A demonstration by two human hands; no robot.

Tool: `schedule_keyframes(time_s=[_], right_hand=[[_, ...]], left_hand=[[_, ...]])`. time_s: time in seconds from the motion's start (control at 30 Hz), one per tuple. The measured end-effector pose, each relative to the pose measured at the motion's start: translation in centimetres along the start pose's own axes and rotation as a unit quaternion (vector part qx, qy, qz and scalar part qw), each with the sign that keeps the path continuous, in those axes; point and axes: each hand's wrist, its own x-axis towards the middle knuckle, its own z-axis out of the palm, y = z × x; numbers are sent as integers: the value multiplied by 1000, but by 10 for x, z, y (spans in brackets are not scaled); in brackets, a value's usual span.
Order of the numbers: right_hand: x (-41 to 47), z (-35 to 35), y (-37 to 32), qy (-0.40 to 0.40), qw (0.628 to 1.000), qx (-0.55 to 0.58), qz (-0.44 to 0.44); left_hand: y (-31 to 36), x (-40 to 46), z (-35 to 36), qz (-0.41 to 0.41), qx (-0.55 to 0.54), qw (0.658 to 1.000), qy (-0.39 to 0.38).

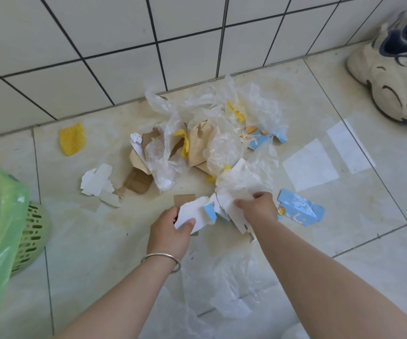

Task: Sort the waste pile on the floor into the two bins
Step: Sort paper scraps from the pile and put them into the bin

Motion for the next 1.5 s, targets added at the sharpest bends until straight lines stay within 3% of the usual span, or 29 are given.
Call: schedule_keyframes(time_s=[0.27,0.57,0.87,1.03,1.17,1.3,1.43,1.5], right_hand=[[11,0,-11,6,999,34,6],[22,-7,-18,-15,998,62,-5],[12,5,-18,24,991,112,-64],[1,-14,-33,-69,973,216,-38],[-8,-27,-41,-116,958,252,-72],[-18,-33,-48,-124,960,206,-145],[-20,-51,-47,-42,961,128,-241],[-20,-64,-39,-18,964,95,-246]], left_hand=[[28,20,21,-25,-119,991,-55],[42,47,38,-50,-126,986,-92],[44,37,52,-60,-182,981,11],[48,18,44,-62,-264,962,30],[48,9,40,-68,-320,945,19],[46,3,40,-71,-332,940,23],[44,-1,39,-35,-283,958,-6],[41,-4,44,-19,-240,970,-22]])
